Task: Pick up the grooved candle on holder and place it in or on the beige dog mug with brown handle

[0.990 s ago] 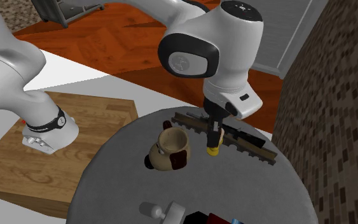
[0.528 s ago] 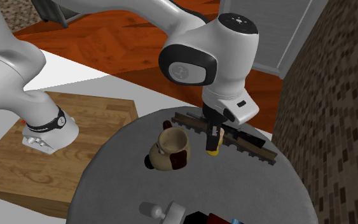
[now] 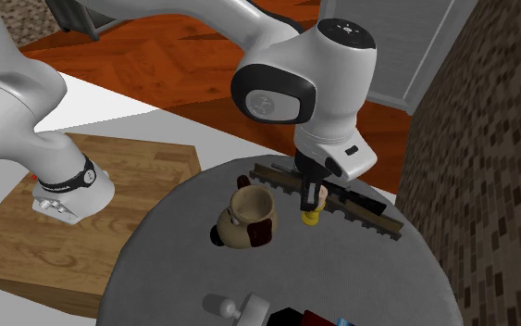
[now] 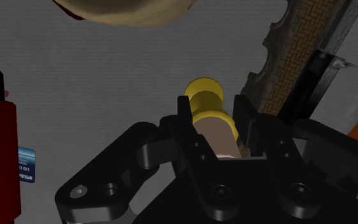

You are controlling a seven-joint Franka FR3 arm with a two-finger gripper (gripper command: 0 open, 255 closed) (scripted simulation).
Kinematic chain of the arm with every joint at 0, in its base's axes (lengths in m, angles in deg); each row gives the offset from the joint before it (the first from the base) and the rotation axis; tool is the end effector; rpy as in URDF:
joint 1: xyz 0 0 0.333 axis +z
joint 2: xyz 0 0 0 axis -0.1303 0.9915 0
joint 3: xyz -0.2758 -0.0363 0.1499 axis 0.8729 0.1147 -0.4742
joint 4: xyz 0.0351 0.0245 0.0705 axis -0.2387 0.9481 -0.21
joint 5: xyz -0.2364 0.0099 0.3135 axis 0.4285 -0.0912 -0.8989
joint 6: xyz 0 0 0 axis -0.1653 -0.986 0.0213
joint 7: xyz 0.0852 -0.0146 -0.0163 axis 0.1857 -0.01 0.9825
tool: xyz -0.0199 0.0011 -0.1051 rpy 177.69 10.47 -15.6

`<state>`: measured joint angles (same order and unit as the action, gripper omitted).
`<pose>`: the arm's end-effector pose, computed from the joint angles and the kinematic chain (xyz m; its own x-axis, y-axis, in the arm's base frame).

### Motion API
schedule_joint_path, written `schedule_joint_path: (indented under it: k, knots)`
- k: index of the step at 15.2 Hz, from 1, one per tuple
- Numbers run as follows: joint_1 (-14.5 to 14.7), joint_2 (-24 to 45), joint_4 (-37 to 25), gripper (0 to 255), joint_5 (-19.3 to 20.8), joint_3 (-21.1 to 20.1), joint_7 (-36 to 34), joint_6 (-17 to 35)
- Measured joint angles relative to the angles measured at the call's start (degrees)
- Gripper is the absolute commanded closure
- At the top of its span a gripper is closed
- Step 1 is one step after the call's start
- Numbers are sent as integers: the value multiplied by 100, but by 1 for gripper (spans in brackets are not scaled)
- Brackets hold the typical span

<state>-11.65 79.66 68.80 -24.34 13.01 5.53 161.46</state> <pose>0.6262 -0.0384 0.3513 0.9988 -0.0483 0.0045 -0.0484 -0.9987 0.0174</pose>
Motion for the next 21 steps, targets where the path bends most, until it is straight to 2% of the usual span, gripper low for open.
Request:
schedule_joint_path:
  k: [7, 21]
  knots:
    - [-2, -38, -25, 255, 0, 2, 1, -68]
    - [-4, -434, -587, 255, -17, -2, 24, -1025]
